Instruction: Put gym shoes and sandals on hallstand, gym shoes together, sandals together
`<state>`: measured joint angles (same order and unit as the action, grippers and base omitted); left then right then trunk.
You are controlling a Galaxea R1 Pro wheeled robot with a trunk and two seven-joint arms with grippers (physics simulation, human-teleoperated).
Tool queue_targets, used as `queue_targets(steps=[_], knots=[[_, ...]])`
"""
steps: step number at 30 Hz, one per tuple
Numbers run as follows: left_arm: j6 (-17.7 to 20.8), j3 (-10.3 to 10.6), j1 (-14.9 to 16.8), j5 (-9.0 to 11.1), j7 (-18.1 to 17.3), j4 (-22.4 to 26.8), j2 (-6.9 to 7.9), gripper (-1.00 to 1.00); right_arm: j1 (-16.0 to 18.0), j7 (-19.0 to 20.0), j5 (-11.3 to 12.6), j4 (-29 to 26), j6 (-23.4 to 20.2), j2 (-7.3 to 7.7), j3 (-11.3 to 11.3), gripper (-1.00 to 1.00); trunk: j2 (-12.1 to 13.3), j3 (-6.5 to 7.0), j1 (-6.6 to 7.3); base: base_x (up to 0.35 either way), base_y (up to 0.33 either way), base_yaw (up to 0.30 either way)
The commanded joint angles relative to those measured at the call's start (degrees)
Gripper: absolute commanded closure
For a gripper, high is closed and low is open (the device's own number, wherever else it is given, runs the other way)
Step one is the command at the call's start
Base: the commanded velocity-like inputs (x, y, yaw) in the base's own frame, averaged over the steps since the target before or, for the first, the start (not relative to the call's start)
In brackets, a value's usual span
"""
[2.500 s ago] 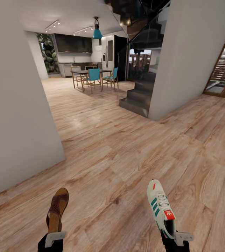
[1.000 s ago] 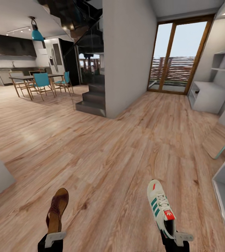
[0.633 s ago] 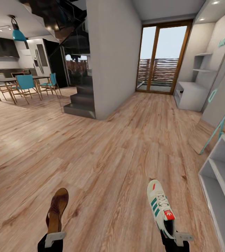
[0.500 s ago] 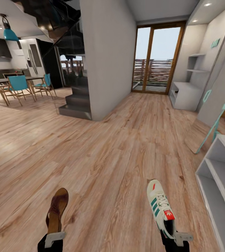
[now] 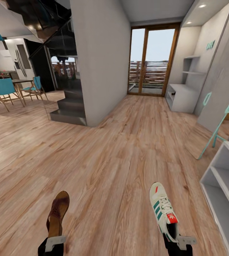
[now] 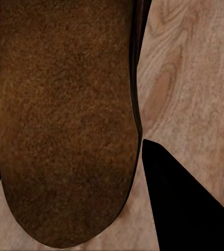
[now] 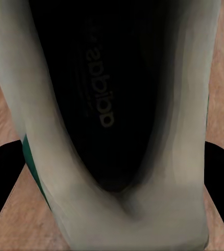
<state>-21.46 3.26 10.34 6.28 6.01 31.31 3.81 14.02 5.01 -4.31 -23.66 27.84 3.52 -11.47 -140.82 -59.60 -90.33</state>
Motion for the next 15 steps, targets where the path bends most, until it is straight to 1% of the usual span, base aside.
queue_targets(steps=[1, 15], knots=[[-0.2, 0.3, 0.0, 0.4, 0.2, 0.0, 0.06, 1.0, 0.0, 0.4, -0.4, 0.0, 0.2, -0.03, -0.5, 1.0, 0.0, -0.05, -0.02, 0.334, 0.014, -0.002], [-0.2, 0.3, 0.0, 0.3, 0.2, -0.1, 0.06, 1.0, 0.0, 0.4, -0.5, 0.0, 0.1, -0.05, -0.4, 1.0, 0.0, -0.05, -0.02, 0.335, 0.002, 0.0]])
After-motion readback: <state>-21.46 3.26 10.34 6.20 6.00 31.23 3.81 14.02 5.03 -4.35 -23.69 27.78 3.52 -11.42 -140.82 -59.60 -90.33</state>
